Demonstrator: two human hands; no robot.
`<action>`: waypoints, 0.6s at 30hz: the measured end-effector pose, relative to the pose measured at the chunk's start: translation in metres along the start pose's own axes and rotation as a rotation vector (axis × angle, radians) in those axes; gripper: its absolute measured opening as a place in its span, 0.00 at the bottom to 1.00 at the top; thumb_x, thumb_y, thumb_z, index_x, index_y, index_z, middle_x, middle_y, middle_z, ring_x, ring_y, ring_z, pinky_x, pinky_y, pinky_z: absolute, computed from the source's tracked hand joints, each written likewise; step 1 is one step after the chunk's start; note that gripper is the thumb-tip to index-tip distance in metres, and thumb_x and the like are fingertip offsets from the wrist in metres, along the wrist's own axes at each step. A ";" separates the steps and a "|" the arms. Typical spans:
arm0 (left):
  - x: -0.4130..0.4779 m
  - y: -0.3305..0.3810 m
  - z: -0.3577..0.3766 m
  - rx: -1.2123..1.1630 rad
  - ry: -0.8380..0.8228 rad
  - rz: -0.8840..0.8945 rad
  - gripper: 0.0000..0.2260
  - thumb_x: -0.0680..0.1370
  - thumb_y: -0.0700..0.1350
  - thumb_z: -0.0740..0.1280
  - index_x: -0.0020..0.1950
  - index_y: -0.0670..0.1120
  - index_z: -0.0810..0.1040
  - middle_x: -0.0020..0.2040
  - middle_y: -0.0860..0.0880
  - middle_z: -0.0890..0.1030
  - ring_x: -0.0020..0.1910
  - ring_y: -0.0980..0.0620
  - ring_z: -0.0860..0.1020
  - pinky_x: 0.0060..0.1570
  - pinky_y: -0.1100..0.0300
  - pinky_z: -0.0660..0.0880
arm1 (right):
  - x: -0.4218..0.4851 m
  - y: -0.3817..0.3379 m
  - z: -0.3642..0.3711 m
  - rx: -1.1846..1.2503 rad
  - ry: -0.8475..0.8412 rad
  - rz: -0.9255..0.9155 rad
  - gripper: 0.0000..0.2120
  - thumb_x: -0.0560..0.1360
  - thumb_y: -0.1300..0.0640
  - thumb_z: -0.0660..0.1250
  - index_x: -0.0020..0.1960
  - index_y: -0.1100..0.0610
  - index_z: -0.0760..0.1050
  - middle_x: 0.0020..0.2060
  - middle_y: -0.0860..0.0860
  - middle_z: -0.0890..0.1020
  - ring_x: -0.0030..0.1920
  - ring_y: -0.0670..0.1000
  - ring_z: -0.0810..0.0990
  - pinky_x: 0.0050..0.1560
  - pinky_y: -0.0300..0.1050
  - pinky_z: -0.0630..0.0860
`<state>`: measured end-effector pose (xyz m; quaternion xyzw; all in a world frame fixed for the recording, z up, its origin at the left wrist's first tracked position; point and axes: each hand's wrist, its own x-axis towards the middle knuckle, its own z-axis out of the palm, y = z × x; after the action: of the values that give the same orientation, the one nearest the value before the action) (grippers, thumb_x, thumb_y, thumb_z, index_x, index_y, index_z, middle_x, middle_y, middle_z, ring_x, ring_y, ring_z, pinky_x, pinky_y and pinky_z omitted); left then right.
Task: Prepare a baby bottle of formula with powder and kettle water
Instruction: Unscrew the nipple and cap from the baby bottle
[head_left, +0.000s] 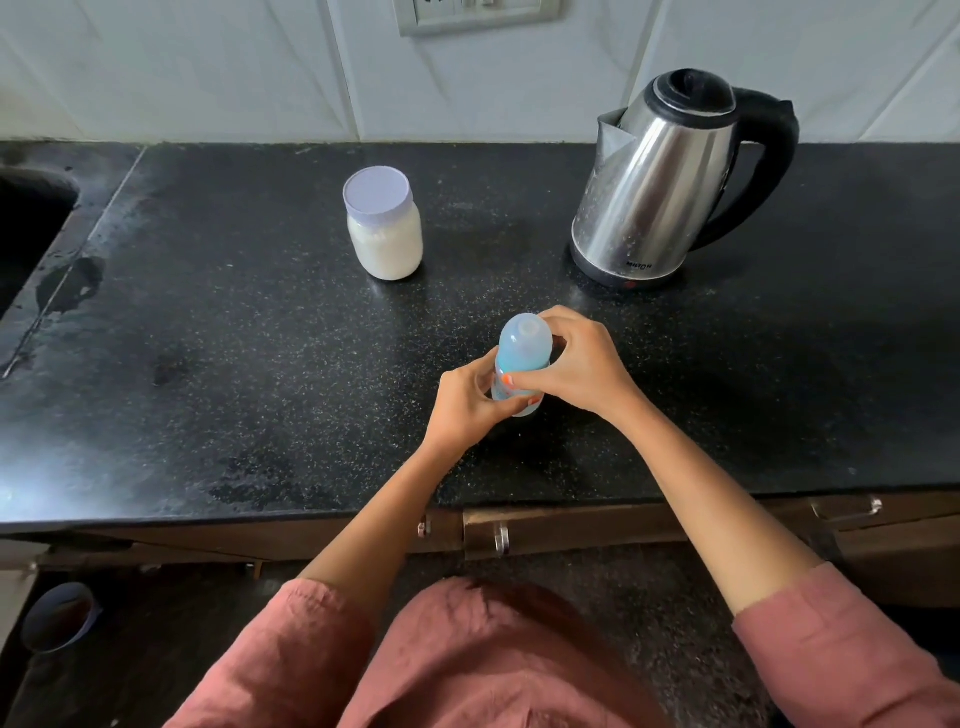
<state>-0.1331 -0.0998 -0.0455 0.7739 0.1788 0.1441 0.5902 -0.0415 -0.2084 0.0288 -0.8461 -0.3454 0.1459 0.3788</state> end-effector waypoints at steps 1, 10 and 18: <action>0.000 0.000 0.000 0.001 -0.005 -0.003 0.26 0.67 0.39 0.76 0.63 0.41 0.75 0.51 0.56 0.80 0.51 0.67 0.77 0.54 0.69 0.73 | 0.002 0.001 -0.003 0.010 -0.037 -0.018 0.22 0.58 0.58 0.79 0.50 0.57 0.78 0.46 0.48 0.78 0.46 0.46 0.77 0.40 0.29 0.71; 0.001 0.001 0.000 0.029 -0.030 -0.002 0.26 0.67 0.40 0.76 0.63 0.43 0.75 0.50 0.54 0.81 0.48 0.69 0.77 0.52 0.70 0.72 | 0.013 -0.006 -0.024 -0.171 -0.352 0.026 0.38 0.62 0.52 0.77 0.67 0.52 0.66 0.61 0.49 0.68 0.65 0.52 0.66 0.65 0.49 0.66; 0.000 0.002 0.001 0.083 -0.011 0.033 0.22 0.68 0.39 0.76 0.60 0.45 0.77 0.42 0.62 0.79 0.41 0.72 0.77 0.44 0.76 0.70 | -0.004 -0.034 -0.003 -0.522 -0.076 0.104 0.30 0.67 0.47 0.72 0.63 0.56 0.63 0.60 0.56 0.70 0.59 0.58 0.73 0.47 0.47 0.68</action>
<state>-0.1320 -0.1014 -0.0440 0.8014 0.1686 0.1419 0.5560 -0.0590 -0.1968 0.0565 -0.9257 -0.3414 0.1026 0.1268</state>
